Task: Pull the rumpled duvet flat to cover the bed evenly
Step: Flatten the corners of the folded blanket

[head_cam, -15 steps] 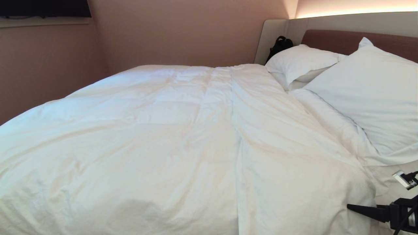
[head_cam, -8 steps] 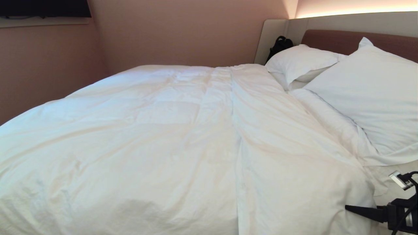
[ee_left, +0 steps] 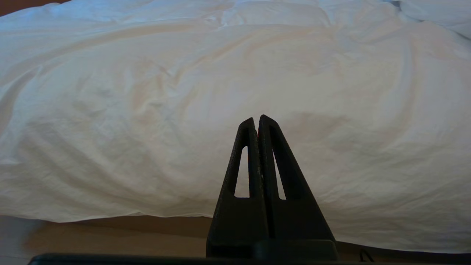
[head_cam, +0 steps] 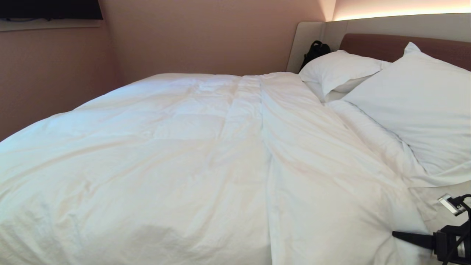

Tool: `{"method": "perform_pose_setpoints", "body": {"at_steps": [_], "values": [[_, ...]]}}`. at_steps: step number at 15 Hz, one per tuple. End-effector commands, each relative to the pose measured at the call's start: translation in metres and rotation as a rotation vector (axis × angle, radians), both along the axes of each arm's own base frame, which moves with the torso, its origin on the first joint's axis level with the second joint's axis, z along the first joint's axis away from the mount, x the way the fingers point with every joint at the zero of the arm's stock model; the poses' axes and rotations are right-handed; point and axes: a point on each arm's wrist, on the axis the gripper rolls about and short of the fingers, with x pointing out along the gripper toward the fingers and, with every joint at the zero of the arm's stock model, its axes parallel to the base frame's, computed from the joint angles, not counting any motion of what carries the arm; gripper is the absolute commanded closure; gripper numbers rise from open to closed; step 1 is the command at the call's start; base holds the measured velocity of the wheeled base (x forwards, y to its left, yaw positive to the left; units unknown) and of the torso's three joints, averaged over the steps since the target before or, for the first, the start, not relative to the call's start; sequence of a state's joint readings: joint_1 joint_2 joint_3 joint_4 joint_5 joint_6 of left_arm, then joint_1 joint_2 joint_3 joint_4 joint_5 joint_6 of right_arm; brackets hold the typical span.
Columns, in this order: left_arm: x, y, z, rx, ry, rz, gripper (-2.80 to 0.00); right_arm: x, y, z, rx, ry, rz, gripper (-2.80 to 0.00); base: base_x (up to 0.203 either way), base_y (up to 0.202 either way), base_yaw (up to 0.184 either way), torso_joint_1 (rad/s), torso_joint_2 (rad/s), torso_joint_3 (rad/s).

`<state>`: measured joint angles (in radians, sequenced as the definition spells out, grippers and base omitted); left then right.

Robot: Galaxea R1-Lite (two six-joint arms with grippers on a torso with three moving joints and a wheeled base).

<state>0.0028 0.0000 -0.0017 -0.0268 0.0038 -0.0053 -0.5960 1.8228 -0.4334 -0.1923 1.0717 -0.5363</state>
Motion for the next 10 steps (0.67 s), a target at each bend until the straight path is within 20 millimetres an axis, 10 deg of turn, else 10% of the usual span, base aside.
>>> {"method": "perform_pose_setpoints", "body": {"at_steps": [1, 10], "values": [[0.0, 0.0, 0.0, -0.001, -0.001, 0.001, 0.0, -0.001, 0.001, 0.001, -0.001, -0.009, 0.002, 0.0, 0.0, 0.0, 0.0, 0.0, 0.0, 0.0], [0.0, 0.0, 0.0, -0.001, -0.001, 0.001, 0.0, -0.025, -0.001, 0.017, -0.055, -0.04, -0.085, 0.0, 0.0, 0.0, 0.0, 0.0, 0.0, 0.0]]}}
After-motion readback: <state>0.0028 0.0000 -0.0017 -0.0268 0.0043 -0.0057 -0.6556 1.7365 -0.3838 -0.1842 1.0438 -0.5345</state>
